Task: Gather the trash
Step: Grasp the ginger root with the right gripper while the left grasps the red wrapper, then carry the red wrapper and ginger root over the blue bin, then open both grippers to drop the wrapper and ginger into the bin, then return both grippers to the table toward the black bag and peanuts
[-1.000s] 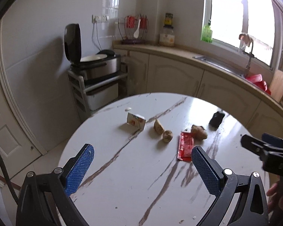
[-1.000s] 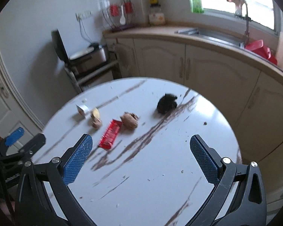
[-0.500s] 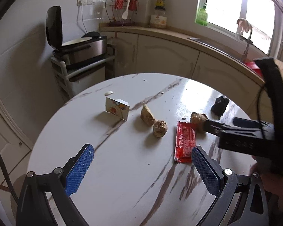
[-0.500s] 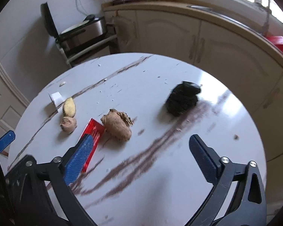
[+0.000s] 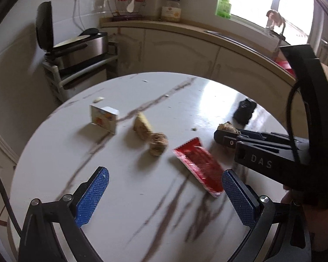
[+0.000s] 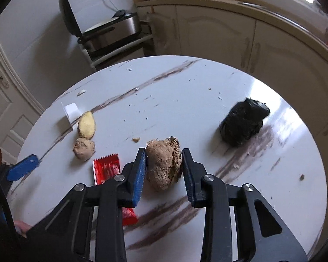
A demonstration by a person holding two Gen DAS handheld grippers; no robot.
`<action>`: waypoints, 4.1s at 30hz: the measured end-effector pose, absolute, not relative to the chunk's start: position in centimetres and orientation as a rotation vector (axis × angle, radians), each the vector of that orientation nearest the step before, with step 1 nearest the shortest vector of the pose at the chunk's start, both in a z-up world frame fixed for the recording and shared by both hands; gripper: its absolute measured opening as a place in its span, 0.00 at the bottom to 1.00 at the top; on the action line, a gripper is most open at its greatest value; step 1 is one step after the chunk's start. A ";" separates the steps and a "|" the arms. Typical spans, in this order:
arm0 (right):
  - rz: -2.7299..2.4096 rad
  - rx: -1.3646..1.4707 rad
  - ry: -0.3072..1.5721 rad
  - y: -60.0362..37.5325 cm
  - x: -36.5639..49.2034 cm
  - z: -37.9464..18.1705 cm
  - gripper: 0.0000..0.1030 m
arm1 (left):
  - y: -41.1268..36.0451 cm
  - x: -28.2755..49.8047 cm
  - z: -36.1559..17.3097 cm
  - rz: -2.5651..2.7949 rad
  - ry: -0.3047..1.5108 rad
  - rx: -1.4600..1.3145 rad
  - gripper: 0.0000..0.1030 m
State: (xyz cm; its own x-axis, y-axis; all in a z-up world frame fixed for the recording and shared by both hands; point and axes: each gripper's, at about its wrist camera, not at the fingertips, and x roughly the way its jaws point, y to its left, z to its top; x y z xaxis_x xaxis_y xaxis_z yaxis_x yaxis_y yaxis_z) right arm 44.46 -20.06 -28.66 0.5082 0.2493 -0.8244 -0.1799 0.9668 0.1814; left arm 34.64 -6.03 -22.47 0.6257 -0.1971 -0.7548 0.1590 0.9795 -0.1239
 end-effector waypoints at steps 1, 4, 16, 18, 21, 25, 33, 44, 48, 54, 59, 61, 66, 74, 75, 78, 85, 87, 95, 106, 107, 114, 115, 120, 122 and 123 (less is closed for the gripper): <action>0.261 0.098 1.006 -20.6 44.2 -28.7 0.29 | -6.4 35.0 -22.6 -0.208 0.874 -0.046 0.99; 0.249 0.136 1.000 -22.3 43.3 -28.5 0.29 | -7.4 36.0 -23.0 -0.213 0.889 -0.050 0.99; 0.205 0.247 0.951 -28.1 40.6 -27.1 0.29 | -11.0 39.4 -25.2 -0.135 0.905 -0.020 0.60; 0.212 0.257 0.946 -28.5 40.5 -27.0 0.29 | -10.4 39.6 -25.2 -0.147 0.898 -0.015 0.38; 0.218 0.273 0.943 -28.6 40.3 -27.1 0.29 | -9.5 39.6 -25.6 -0.187 0.896 -0.016 0.24; 0.228 0.292 0.945 -28.4 40.1 -27.5 0.29 | -8.6 38.9 -25.7 -0.257 0.899 -0.029 0.14; 0.246 0.312 0.944 -28.3 39.2 -27.7 0.29 | -8.5 36.0 -24.9 -0.289 0.889 0.001 0.06; 0.213 0.350 0.910 -30.8 36.3 -26.4 0.29 | -10.8 31.9 -22.2 -0.357 0.845 0.010 0.05; 0.182 0.355 0.887 -32.2 34.5 -25.4 0.29 | -12.2 30.1 -20.7 -0.393 0.812 0.025 0.05; 0.137 0.365 0.840 -34.7 31.2 -23.6 0.29 | -15.4 27.2 -18.6 -0.470 0.763 0.052 0.06; 0.062 0.375 0.796 -38.4 27.5 -21.9 0.29 | -19.9 24.7 -17.7 -0.577 0.747 0.072 0.06; 0.026 0.380 0.783 -40.1 26.2 -21.4 0.29 | -21.9 23.8 -17.6 -0.624 0.747 0.077 0.06; -0.080 0.407 0.760 -44.9 22.7 -20.7 0.29 | -26.8 21.6 -18.2 -0.729 0.765 0.099 0.06; -0.202 0.478 0.792 -51.4 18.8 -23.5 0.29 | -32.3 20.7 -20.4 -0.830 0.829 0.147 0.06; -0.215 0.488 0.803 -52.2 18.4 -24.2 0.29 | -33.2 20.3 -21.0 -0.839 0.844 0.156 0.06; -0.238 0.527 0.845 -54.3 18.0 -26.9 0.29 | -35.3 21.3 -22.4 -0.857 0.883 0.177 0.06; -0.270 0.652 0.993 -57.9 17.9 -35.4 0.29 | -41.3 22.8 -27.6 -0.870 1.013 0.253 0.06; -0.283 0.692 1.032 -58.9 17.8 -37.9 0.29 | -42.6 23.7 -28.9 -0.871 1.046 0.269 0.06; -0.335 0.790 1.142 -61.5 17.4 -45.3 0.31 | -46.8 25.9 -34.0 -0.835 1.215 0.315 0.11; -0.423 0.830 1.119 -63.0 15.6 -46.1 1.00 | -48.5 25.4 -34.0 -0.799 1.218 0.321 0.54; -0.430 0.836 1.112 -63.1 15.4 -46.0 1.00 | -48.3 25.4 -33.8 -0.800 1.214 0.318 0.56; -0.463 0.845 1.064 -63.4 14.5 -43.7 1.00 | -46.1 24.3 -31.2 -0.807 1.176 0.287 0.69; -0.465 0.847 1.052 -63.5 14.3 -43.1 1.00 | -45.8 24.1 -30.5 -0.807 1.162 0.277 0.71; -0.471 0.845 0.993 -63.1 13.8 -40.0 1.00 | -42.3 21.9 -26.1 -0.830 1.041 0.274 0.79; -0.464 0.837 0.961 -62.8 13.7 -38.4 1.00 | -41.2 20.8 -24.4 -0.834 0.993 0.269 0.81; -0.462 0.830 0.942 -62.6 13.6 -37.4 1.00 | -40.3 20.4 -23.2 -0.835 0.959 0.254 0.81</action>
State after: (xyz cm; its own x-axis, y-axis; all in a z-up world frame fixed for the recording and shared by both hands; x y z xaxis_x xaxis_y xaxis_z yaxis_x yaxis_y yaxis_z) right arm 13.63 -62.56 -37.42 0.5267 0.0003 -0.8501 0.6722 0.6119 0.4167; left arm 20.40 -40.35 -23.21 0.2985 -0.5142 -0.8041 0.7254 0.6698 -0.1590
